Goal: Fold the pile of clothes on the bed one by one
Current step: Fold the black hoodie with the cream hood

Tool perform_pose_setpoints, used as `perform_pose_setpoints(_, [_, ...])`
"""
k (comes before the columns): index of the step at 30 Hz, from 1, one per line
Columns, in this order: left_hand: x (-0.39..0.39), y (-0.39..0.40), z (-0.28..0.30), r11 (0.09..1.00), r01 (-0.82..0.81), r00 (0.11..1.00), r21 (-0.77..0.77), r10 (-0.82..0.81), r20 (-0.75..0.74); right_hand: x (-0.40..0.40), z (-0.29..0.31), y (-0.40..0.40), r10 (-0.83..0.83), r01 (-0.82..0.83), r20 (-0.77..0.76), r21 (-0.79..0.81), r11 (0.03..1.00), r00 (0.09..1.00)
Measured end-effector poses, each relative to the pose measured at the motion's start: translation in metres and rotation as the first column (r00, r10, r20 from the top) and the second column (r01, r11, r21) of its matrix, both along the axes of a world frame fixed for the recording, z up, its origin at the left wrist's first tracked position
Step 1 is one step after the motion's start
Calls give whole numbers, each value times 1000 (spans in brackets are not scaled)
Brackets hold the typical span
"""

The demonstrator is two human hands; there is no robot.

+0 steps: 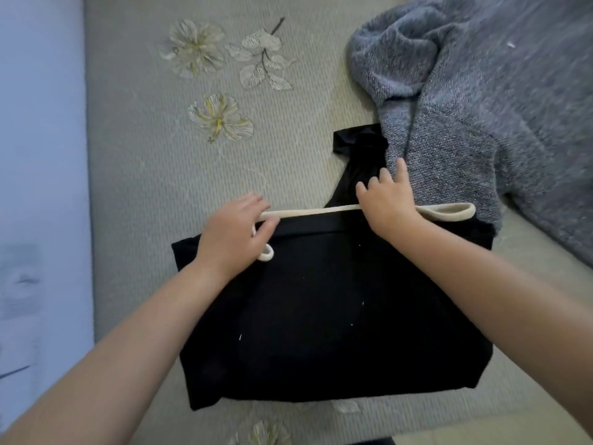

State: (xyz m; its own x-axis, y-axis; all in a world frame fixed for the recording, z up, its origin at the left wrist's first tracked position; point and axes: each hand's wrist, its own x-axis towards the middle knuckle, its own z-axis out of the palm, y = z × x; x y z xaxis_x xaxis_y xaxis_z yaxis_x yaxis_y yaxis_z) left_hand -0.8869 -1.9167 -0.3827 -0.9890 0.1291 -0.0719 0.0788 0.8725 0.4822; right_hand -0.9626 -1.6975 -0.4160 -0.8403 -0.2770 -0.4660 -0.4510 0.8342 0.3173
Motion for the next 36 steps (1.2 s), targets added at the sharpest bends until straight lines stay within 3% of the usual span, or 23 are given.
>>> perform_pose_setpoints(2, [20,6,7,985,155,956,-81,-170,-238,14,8,-14,16,-34,-80,-224,974,997])
perform_pose_setpoints(4, [50,6,1,942,304,876,-140,-334,-348,42,11,-20,115,-174,-166,-402,899,979])
perform_pose_setpoints(6, [80,2,-15,870,428,822,-245,-488,-293,77,5,-19,194,-298,-255,-479,826,947])
perform_pose_setpoints(7, [90,0,-26,828,449,827,-335,-527,-197,93,0,-15,225,-314,-236,-473,823,945])
perform_pose_setpoints(8, [95,-2,-34,797,434,862,-420,-503,-65,105,-5,-9,248,-315,-204,-444,839,947])
perform_pose_setpoints(11, [88,-14,-58,787,243,965,-567,-134,227,108,-19,15,198,-252,-174,-392,885,965])
perform_pose_setpoints(13, [76,-23,-75,811,122,954,-572,62,292,95,-24,34,158,-206,-156,-375,904,975])
perform_pose_setpoints(17, [57,-29,-92,872,-73,895,-484,271,354,71,-31,84,-8,-52,-151,-385,921,989])
perform_pose_setpoints(21, [51,-24,-90,877,-56,834,-478,304,461,61,-35,136,-255,242,20,-398,885,967])
perform_pose_setpoints(25, [49,-13,-82,873,-107,888,-476,300,350,54,-51,153,-335,373,163,-373,850,928])
perform_pose_setpoints(30, [92,7,-68,939,-194,949,-284,254,190,61,-51,139,-377,369,63,-407,836,924])
perform_pose_setpoints(33, [145,17,-67,926,-232,911,-298,314,268,102,-41,129,-483,389,-44,-532,752,874])
perform_pose_setpoints(36, [190,29,-66,919,-239,851,-315,354,388,169,-33,130,-609,520,30,-554,650,792])
